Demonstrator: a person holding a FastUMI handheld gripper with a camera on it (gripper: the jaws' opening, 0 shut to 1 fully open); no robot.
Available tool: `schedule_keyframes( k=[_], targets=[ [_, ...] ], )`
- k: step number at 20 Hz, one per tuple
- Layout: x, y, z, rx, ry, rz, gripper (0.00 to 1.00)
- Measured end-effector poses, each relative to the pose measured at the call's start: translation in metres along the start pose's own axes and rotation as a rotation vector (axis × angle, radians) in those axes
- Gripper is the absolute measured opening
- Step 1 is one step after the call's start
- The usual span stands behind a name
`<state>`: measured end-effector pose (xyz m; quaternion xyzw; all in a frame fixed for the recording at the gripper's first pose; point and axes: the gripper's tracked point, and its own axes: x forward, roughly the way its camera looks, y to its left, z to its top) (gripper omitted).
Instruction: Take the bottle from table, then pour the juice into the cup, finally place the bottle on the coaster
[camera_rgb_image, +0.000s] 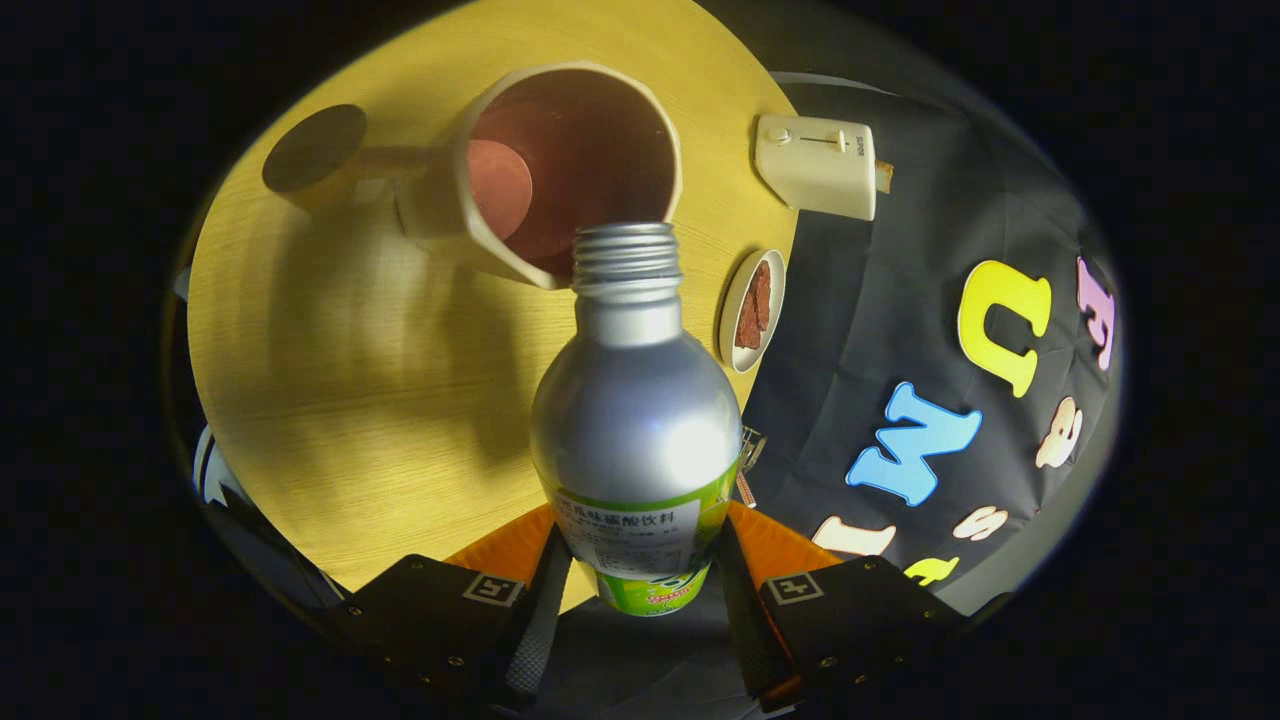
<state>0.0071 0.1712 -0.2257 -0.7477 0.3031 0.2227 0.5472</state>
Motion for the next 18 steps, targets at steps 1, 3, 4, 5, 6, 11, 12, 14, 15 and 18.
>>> schedule_keyframes(
  k=[1, 3, 4, 5, 6, 11, 12, 14, 15, 18],
  targets=[
    [-0.001, 0.000, 0.001, -0.007, -0.001, -0.001, 0.73],
    [-0.001, -0.001, 0.000, -0.020, 0.009, 0.001, 0.73],
    [-0.001, -0.003, 0.000, -0.028, 0.011, -0.001, 0.73],
    [-0.001, -0.004, 0.000, -0.040, 0.016, -0.001, 0.73],
    [-0.003, -0.005, 0.000, -0.047, 0.016, -0.002, 0.73],
    [-0.007, -0.009, 0.001, -0.077, 0.022, -0.006, 0.73],
    [-0.008, -0.009, 0.001, -0.085, 0.025, -0.008, 0.73],
    [-0.010, -0.009, 0.002, -0.091, 0.026, -0.006, 0.73],
    [-0.010, -0.009, 0.000, -0.096, 0.034, -0.002, 0.73],
    [-0.011, -0.008, -0.002, -0.112, 0.046, 0.007, 0.73]
  ],
)
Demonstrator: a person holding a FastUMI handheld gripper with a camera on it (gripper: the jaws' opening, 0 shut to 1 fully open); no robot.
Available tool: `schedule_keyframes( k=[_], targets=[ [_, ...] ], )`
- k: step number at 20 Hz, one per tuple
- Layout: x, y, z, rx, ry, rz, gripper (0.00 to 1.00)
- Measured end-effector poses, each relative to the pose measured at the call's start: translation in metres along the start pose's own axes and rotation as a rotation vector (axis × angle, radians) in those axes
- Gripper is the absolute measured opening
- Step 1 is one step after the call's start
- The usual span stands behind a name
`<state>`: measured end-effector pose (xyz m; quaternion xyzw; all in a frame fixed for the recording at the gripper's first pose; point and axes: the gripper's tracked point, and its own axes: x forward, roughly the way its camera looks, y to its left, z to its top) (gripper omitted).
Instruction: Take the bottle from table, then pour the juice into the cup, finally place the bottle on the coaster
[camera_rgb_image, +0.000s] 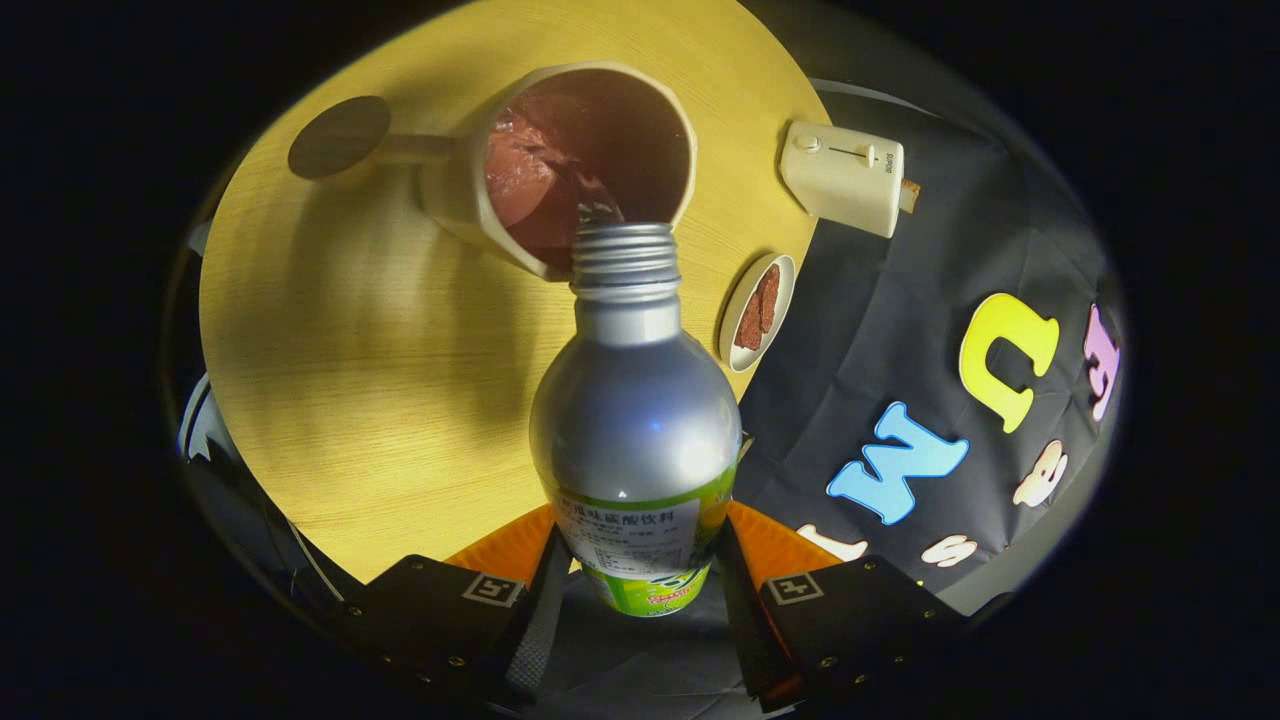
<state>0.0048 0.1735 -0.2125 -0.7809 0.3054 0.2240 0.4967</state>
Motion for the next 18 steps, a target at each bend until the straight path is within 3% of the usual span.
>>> schedule_keyframes(
  k=[18],
  targets=[
    [-0.002, -0.018, -0.002, -0.115, 0.043, 0.003, 0.73]
  ],
)
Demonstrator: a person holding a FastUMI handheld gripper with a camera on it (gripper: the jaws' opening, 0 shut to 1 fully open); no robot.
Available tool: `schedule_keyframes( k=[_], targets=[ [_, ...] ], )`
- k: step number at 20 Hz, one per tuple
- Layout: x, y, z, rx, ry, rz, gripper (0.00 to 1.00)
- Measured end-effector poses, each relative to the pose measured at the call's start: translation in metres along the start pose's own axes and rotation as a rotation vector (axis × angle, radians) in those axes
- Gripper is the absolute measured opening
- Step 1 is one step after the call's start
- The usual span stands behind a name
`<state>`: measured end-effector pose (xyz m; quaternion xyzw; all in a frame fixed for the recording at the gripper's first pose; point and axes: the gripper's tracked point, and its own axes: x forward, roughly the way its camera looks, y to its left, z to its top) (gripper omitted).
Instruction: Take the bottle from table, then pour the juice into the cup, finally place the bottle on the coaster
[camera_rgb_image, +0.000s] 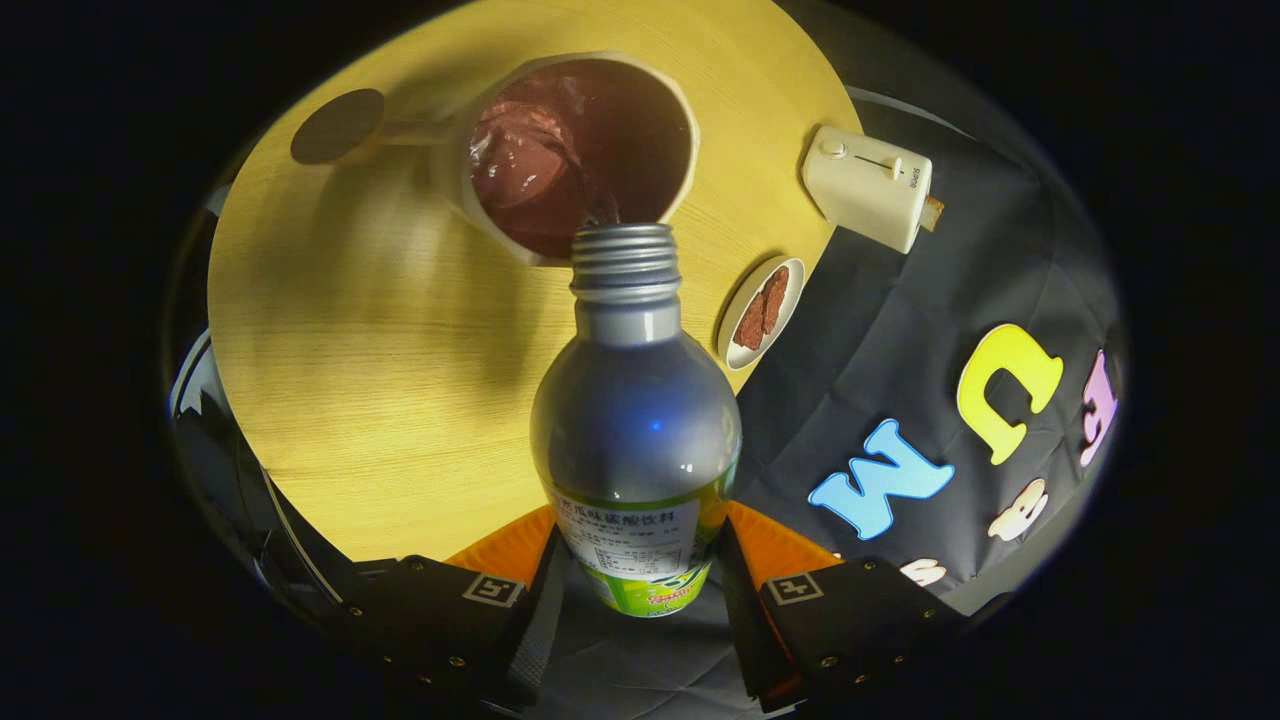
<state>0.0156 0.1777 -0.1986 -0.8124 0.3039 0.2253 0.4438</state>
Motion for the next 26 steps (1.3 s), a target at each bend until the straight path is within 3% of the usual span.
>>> schedule_keyframes(
  k=[26],
  targets=[
    [0.001, -0.011, 0.004, -0.128, 0.048, -0.044, 0.73]
  ],
)
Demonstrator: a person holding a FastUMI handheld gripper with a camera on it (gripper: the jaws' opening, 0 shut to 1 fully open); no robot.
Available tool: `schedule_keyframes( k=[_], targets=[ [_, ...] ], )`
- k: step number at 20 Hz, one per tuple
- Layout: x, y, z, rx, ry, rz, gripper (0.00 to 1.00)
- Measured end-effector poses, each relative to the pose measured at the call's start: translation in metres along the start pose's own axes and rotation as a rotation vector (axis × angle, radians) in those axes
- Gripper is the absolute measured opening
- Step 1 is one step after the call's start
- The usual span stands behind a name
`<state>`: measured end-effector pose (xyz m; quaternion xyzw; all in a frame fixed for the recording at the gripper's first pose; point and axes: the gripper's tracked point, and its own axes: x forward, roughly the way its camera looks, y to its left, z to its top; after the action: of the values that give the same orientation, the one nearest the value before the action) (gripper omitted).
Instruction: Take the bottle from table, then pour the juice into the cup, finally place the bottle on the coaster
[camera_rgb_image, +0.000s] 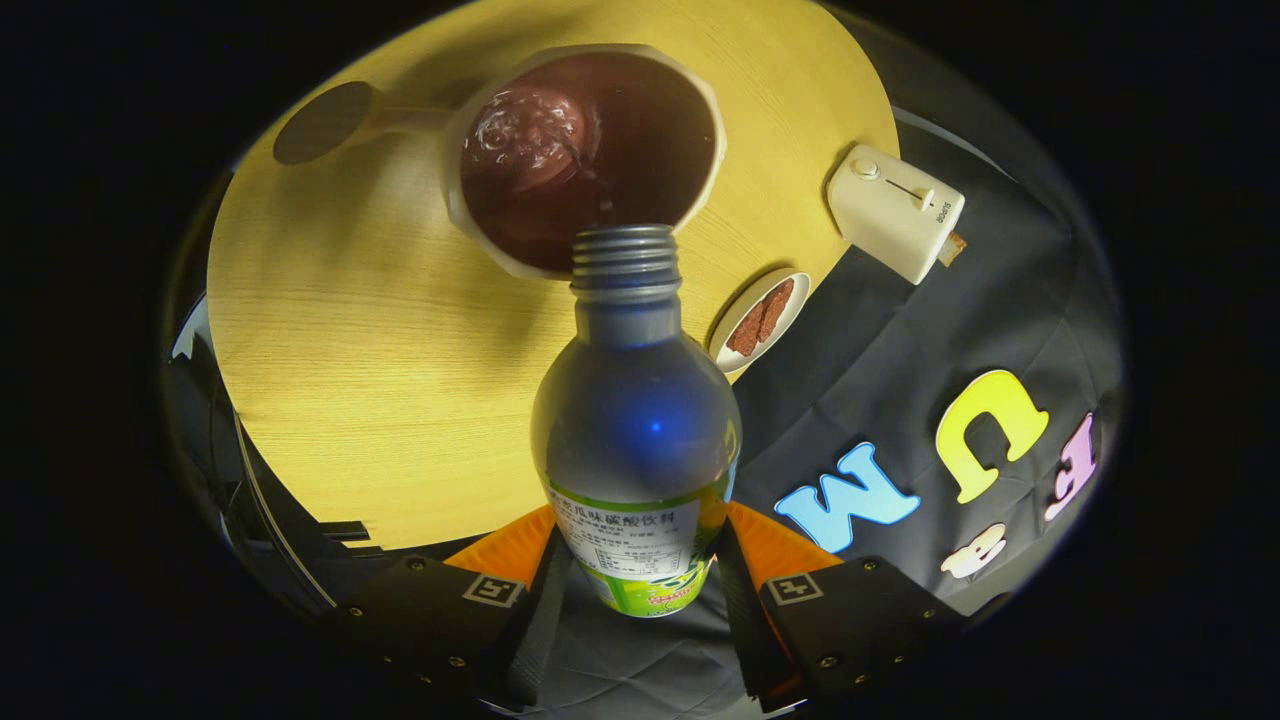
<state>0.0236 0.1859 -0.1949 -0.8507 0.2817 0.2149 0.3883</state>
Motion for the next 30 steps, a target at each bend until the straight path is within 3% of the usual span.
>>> schedule_keyframes(
  k=[4, 12, 25, 30],
  targets=[
    [0.003, 0.006, 0.004, 0.017, -0.029, 0.031, 0.73],
    [0.012, 0.027, 0.016, 0.190, -0.143, 0.089, 0.73],
    [0.011, 0.070, 0.035, 0.725, -0.379, 0.314, 0.73],
    [0.012, 0.073, 0.031, 0.912, -0.439, 0.349, 0.74]
  ],
)
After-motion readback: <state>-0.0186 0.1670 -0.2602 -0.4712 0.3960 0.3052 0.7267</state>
